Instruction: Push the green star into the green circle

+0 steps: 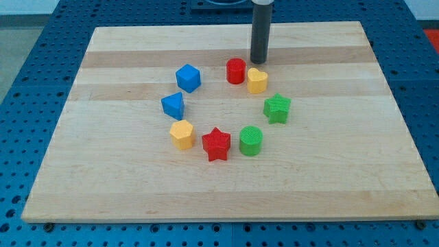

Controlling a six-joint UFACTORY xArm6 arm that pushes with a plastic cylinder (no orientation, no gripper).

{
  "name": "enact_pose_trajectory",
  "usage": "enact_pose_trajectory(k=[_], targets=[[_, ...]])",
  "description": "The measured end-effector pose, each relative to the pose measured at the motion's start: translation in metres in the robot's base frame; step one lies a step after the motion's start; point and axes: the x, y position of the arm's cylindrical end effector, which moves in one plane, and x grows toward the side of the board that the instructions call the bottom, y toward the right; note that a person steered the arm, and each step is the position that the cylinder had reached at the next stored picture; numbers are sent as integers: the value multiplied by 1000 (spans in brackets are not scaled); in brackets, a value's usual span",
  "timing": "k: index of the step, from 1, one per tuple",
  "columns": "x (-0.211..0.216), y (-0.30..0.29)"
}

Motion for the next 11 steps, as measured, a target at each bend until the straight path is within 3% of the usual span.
enact_pose_trajectory(k=[3, 11], targets=[[74, 25], [144, 26]])
